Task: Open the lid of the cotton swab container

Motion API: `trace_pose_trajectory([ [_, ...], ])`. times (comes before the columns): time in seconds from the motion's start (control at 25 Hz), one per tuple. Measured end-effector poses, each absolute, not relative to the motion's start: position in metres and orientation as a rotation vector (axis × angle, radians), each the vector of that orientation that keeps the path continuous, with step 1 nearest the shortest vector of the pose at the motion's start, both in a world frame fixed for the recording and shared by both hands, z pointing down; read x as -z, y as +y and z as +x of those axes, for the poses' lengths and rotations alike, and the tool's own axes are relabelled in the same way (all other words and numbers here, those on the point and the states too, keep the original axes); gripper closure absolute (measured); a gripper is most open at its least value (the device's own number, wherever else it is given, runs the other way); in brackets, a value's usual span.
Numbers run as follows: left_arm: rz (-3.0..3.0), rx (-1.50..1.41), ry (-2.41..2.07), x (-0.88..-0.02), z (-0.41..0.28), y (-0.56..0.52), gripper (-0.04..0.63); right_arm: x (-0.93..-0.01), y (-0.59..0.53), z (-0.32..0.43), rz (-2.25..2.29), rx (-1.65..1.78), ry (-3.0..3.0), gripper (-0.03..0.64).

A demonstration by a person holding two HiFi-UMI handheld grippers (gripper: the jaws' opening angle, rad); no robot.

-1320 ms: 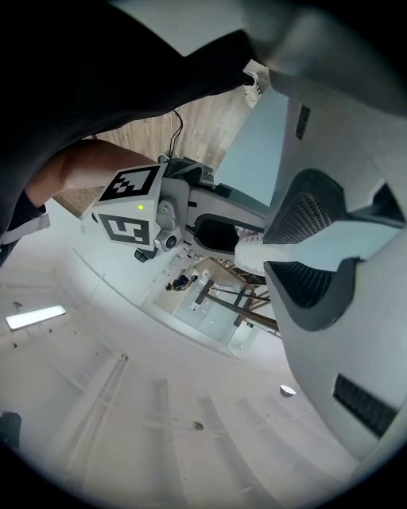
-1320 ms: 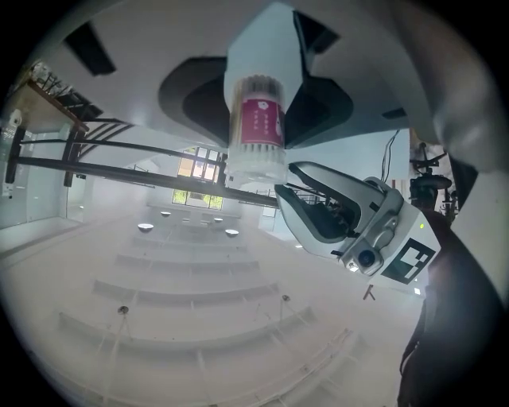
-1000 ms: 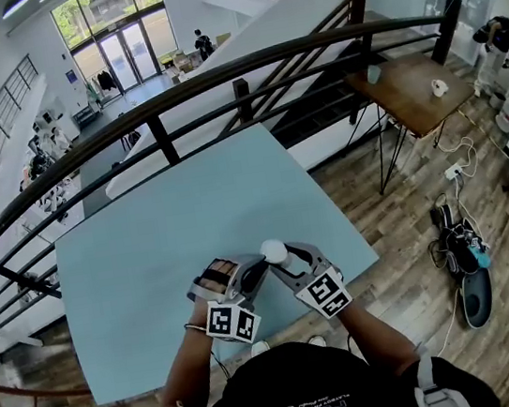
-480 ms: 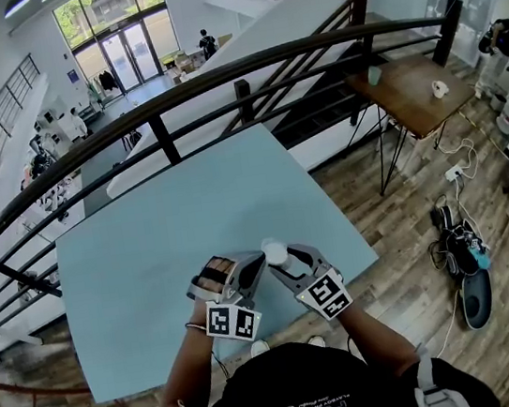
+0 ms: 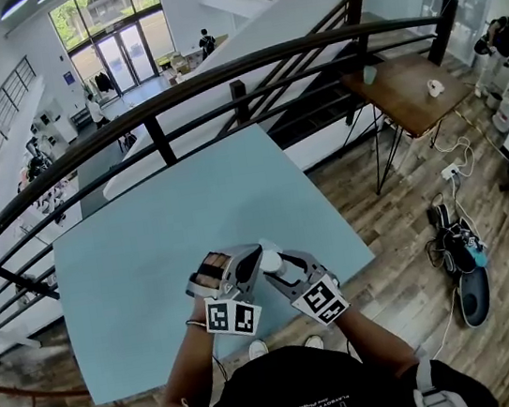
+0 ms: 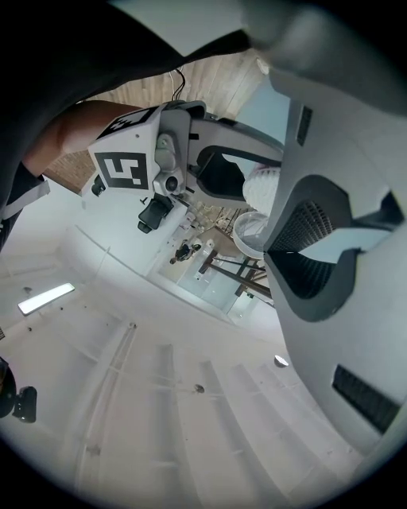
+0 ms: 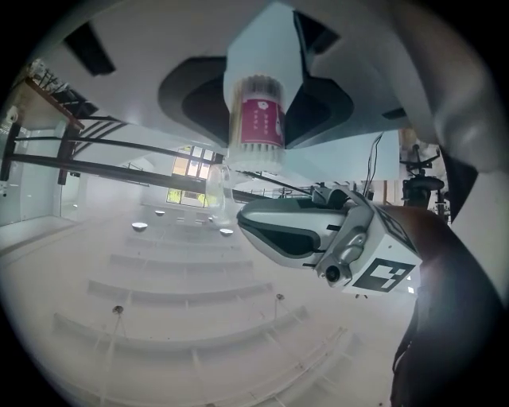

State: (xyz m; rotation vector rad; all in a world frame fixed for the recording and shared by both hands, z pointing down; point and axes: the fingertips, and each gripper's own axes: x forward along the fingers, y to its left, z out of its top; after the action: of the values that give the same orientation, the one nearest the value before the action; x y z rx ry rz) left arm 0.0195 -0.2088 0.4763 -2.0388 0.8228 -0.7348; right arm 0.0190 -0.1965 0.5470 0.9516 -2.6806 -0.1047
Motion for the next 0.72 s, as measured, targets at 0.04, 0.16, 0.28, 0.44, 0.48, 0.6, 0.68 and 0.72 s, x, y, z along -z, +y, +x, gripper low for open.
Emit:
trace_pose_trajectory([
  [0.04,-2.038,0.733,0.821,-0.476,0.021,-0.209,0.581,-0.548,-0.195,0.019,0.946,0.106,-2.682,0.393],
  [0.16,-2.037,0.738,0.814,-0.477,0.024,-0.211,0.581,-0.550,-0.190,0.018,0.924,0.109,-2.688,0.393],
  [0.28,-2.040,0.744,0.819,-0.480,0.025,-0.214,0.581,-0.552,-0.185,0.015,0.890,0.115,-2.697,0.393],
  [0.44,-2.040,0.753,0.825,-0.481,0.025,-0.216,0.581,-0.552,-0.176,0.009,0.838,0.135,-2.712,0.393],
  [0.48,-2.042,0.756,0.823,-0.482,0.025,-0.216,0.581,-0.551,-0.174,0.008,0.826,0.139,-2.716,0.393],
  [0.6,-2.058,0.767,0.817,-0.488,0.026,-0.215,0.581,-0.550,-0.170,0.006,0.821,0.135,-2.728,0.391],
  [0.68,-2.077,0.770,0.831,-0.491,0.024,-0.216,0.581,-0.552,-0.171,0.008,0.839,0.131,-2.728,0.390],
  [0.72,-2.085,0.769,0.844,-0.492,0.023,-0.217,0.581,-0.552,-0.173,0.010,0.853,0.125,-2.729,0.390],
])
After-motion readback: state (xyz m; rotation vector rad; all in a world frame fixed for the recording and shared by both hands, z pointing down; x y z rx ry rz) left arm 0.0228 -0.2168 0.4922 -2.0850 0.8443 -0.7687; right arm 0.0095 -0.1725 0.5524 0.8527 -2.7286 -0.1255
